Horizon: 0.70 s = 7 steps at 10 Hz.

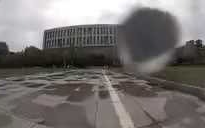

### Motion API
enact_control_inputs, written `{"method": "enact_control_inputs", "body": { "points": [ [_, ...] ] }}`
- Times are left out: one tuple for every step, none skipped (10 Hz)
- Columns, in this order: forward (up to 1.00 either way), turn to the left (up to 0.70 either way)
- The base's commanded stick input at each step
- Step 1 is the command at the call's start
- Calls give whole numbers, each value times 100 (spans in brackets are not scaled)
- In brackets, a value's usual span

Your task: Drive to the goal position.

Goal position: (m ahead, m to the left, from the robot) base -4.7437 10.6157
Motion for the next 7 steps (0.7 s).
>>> {"method": "enact_control_inputs", "body": {
  "points": [
    [70,0],
    [70,0],
    [70,0],
    [70,0],
    [70,0],
    [70,0],
    [70,0]
  ]
}}
